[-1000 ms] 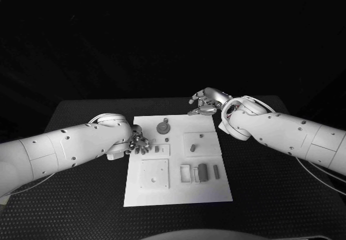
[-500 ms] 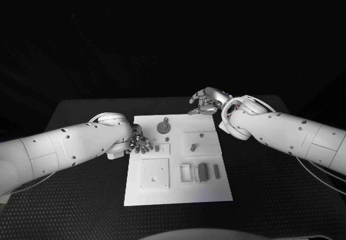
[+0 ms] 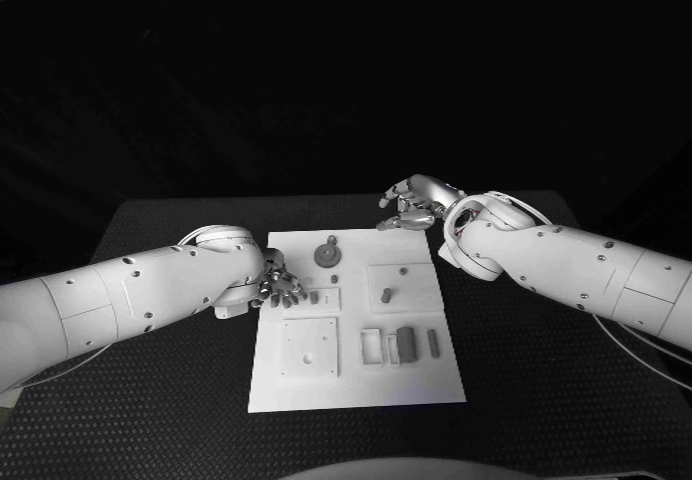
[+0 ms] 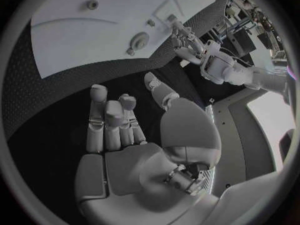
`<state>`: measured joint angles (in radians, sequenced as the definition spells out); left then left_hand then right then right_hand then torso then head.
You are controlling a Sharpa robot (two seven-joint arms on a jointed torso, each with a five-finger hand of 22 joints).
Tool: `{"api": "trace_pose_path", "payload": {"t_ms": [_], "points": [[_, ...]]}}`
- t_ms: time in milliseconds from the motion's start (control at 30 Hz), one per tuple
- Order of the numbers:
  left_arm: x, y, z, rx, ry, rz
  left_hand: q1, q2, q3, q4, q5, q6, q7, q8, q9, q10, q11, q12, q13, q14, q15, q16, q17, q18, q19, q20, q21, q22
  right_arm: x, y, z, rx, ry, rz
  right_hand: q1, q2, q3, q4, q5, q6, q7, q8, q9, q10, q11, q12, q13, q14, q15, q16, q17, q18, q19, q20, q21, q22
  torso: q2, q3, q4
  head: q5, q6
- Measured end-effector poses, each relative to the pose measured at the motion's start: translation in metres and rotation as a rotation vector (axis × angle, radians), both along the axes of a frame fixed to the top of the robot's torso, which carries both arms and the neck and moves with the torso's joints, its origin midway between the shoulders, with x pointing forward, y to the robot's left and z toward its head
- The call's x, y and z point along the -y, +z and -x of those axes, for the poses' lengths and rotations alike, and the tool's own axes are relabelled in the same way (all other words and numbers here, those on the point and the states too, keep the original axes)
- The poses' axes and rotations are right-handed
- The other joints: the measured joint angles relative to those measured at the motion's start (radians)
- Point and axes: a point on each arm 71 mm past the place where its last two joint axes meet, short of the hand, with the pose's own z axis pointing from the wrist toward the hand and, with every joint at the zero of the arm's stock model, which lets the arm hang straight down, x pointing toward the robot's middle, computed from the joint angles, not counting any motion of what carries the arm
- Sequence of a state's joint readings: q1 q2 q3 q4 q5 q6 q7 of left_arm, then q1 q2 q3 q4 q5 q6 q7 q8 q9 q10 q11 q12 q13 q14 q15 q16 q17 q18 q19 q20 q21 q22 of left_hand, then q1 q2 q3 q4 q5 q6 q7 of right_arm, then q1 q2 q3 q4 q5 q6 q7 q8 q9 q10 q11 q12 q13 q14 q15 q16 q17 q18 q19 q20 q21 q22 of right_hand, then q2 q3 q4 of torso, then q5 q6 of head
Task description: Assemble the parts on the task board
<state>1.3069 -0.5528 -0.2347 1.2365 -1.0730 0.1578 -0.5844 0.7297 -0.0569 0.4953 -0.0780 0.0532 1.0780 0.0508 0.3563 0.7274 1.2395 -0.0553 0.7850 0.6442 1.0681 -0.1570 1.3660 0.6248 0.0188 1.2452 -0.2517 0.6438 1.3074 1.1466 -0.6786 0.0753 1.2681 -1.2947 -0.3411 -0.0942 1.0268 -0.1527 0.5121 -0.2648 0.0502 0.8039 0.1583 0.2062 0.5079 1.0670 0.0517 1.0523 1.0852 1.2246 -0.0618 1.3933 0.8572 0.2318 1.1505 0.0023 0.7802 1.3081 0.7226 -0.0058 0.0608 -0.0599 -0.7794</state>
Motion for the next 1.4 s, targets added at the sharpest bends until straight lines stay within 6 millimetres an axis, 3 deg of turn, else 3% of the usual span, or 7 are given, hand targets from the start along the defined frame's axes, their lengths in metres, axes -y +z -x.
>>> {"api": "trace_pose_path", "payload": {"t_ms": [533, 967, 1400], "points": [[-0.0005, 0.0001, 0.0006, 0.001, 0.0, 0.001, 0.005, -0.014, 0.002, 0.017, 0.0, -0.002, -0.002, 0.0, 0.0, 0.0, 0.0, 0.0, -0.001, 0.0, 0.0, 0.0, 0.0, 0.0, -0.001, 0.002, 0.0, 0.001, -0.0003, -0.0007, 0.0, -0.002, 0.0, 0.0, 0.0, 0.0, 0.0, 0.0, 0.0, 0.001, -0.001, 0.0, 0.0, 0.0, 0.0, 0.004, -0.001, 0.0, 0.0, 0.0, 0.0, 0.0, 0.0, 0.0, 0.0, 0.0, 0.0, -0.0013, 0.0001, -0.001, -0.002], [-0.001, -0.0003, 0.0006, 0.011, 0.006, 0.007, 0.026, -0.001, 0.002, 0.017, 0.0, 0.015, -0.01, 0.0, 0.001, 0.008, -0.008, 0.007, -0.001, 0.008, -0.006, 0.0, 0.0, 0.0, 0.006, -0.005, 0.0, 0.001, -0.0005, -0.0016, 0.0002, -0.004, 0.0, 0.0, 0.0, 0.0, 0.0, 0.0, 0.0, 0.001, -0.001, 0.0, -0.001, 0.0, 0.0, 0.004, -0.002, 0.0, 0.0, 0.0, 0.0, 0.0, 0.0, 0.0, 0.0, 0.0, 0.0, -0.0009, 0.0006, -0.001, -0.002], [-0.0041, -0.0002, 0.0002, 0.025, 0.018, 0.014, 0.03, -0.005, -0.01, 0.024, 0.004, 0.022, -0.01, 0.004, 0.001, 0.011, -0.011, 0.012, -0.001, 0.013, -0.009, 0.004, 0.0, 0.0, 0.01, -0.006, 0.0, 0.0, -0.0005, -0.0023, 0.0003, -0.006, 0.001, 0.001, 0.0, 0.0, 0.0, 0.0, 0.0, 0.002, -0.002, 0.0, -0.001, 0.0, 0.0, 0.004, -0.002, 0.0, 0.0, 0.0, 0.0, 0.0, -0.002, 0.002, 0.0, 0.0, 0.0, -0.0001, 0.0003, -0.001, -0.004]]}}
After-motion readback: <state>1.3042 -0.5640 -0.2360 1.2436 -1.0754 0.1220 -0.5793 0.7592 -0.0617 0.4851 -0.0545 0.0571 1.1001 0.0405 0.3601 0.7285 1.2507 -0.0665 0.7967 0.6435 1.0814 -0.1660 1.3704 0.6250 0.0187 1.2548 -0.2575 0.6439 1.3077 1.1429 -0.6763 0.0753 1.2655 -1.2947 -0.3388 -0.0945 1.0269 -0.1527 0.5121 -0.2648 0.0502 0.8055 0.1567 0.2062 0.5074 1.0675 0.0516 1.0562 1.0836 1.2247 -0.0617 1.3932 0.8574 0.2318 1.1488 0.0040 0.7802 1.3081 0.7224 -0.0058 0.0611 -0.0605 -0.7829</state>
